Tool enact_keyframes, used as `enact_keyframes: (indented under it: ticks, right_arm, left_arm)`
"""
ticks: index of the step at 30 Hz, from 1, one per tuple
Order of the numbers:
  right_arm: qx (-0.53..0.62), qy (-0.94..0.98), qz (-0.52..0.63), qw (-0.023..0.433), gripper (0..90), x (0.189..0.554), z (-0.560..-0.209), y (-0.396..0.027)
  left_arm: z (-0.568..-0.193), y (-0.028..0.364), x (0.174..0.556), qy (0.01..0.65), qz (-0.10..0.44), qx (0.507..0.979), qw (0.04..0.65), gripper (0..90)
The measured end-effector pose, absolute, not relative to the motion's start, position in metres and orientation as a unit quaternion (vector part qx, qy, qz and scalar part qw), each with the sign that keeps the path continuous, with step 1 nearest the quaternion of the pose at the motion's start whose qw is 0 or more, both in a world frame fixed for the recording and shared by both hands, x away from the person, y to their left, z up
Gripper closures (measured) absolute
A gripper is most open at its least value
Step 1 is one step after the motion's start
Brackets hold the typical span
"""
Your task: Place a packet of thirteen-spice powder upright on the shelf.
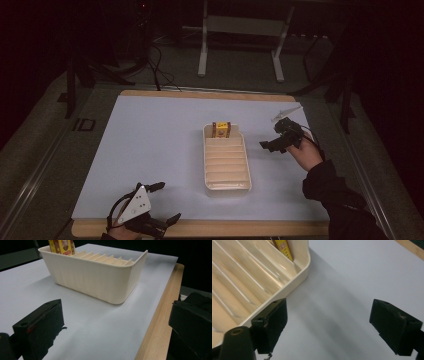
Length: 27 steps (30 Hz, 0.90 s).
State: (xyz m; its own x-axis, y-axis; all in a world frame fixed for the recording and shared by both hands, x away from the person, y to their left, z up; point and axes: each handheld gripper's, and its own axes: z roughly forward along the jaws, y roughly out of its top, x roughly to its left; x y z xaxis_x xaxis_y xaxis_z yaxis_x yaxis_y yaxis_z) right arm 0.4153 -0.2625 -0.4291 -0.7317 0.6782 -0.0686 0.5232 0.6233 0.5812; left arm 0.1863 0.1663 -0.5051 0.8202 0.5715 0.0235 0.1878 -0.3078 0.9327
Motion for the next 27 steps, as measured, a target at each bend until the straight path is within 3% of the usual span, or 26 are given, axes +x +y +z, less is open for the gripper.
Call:
enact_keyframes:
  ticks: [14, 19, 27]
  right_arm:
    - [0.427, 0.833, 0.312, 0.163, 12.1, 0.371, -0.45, -0.301]
    - [0.448, 0.805, 0.338, 0.191, 10.9, 0.352, -0.45, -0.315]
    - [0.459, 0.794, 0.355, 0.18, 11.0, 0.324, -0.463, -0.328]
  left_arm:
    - [-0.505, 0.164, 0.187, 0.238, 0.176, 0.79, 0.537, 0.4]
    - [-0.505, 0.164, 0.187, 0.237, 0.176, 0.79, 0.537, 0.4]
    - [-0.505, 0.164, 0.187, 0.235, 0.176, 0.792, 0.534, 0.4]
